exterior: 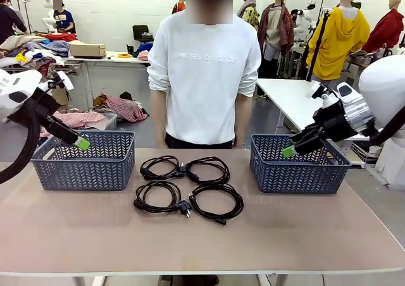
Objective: Organize the cables according to human instructions.
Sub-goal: Pick up a bundle of cables and place it in the basket indicated by the human.
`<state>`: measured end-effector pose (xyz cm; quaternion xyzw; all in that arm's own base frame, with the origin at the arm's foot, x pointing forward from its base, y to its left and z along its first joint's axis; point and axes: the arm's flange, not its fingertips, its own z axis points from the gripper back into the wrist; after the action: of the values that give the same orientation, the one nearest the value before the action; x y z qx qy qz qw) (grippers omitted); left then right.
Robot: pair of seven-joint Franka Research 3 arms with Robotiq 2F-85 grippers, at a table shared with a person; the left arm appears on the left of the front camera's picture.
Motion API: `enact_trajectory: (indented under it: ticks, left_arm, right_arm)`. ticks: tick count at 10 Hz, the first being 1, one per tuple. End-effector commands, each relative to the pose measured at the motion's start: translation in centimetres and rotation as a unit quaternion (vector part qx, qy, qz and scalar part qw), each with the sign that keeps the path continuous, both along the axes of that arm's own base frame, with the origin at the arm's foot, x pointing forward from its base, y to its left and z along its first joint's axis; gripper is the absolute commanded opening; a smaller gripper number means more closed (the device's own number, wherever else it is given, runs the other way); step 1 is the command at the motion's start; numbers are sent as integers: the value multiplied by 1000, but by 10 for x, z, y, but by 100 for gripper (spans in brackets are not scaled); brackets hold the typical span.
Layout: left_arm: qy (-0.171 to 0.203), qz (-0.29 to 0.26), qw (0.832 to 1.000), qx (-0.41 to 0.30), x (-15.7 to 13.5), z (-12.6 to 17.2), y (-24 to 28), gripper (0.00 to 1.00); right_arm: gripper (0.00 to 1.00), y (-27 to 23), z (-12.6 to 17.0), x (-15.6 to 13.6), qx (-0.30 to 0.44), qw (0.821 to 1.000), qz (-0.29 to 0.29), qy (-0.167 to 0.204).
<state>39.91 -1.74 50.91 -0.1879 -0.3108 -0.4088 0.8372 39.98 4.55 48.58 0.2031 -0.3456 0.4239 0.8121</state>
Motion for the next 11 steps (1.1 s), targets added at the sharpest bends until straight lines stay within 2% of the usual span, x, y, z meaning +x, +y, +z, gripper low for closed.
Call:
enact_trajectory:
  ticks: [1,11]
  left_arm:
    - [-6,-11,1000,-9,-1,-2,3,100]
    - [-6,-11,1000,-9,-1,-2,3,100]
  right_arm:
    - [100,-2,0,5,9,1000,11,-10]
    - [100,-2,0,5,9,1000,11,-10]
